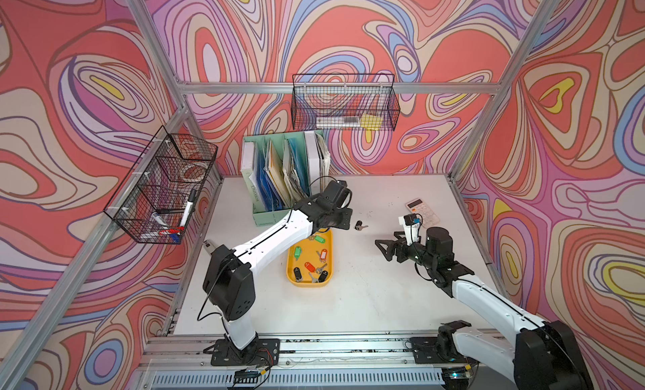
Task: Take the keys out of the storage box
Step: Pick up the key from the storage box, then place the key at the center of the board.
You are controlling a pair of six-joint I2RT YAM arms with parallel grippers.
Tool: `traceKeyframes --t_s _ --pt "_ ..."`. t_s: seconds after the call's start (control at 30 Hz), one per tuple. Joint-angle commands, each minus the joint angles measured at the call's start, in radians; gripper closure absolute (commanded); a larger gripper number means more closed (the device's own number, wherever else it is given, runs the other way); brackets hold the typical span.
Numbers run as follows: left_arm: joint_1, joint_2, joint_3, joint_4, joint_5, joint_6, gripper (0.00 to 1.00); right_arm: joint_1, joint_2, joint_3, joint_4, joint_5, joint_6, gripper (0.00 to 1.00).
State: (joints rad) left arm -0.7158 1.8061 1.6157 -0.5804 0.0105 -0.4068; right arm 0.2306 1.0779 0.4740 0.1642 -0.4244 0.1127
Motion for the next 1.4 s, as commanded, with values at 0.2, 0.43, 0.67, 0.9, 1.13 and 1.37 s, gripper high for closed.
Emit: traceKeyframes --t_s 0.2,0.43,0.67,0.9,1.13,1.37 --pt "-0.027 0.224 0.136 -0.012 0.136 0.028 1.0 0.004 -0.045 0.002 0.001 0.045 -0.017 0.02" --pt "-0.027 0.332 0.147 0.015 0.219 -0.017 1.0 0.004 -0.039 0.006 -0.001 0.037 -0.011 0.02" --pt "-0.027 0.387 0.148 0.035 0.246 -0.048 1.0 0.004 -0.039 0.006 -0.002 0.038 -0.012 0.02" --pt "-0.027 0.402 0.152 0.039 0.236 -0.055 0.9 0.004 -0.044 0.006 -0.005 0.039 -0.013 0.02" --pt "-0.027 0.345 0.132 0.04 0.202 -0.042 0.77 0.004 -0.038 0.006 -0.004 0.038 -0.014 0.02" --pt "-0.019 0.227 0.062 0.054 0.155 -0.029 0.64 0.004 -0.027 0.015 -0.008 0.031 -0.01 0.02"
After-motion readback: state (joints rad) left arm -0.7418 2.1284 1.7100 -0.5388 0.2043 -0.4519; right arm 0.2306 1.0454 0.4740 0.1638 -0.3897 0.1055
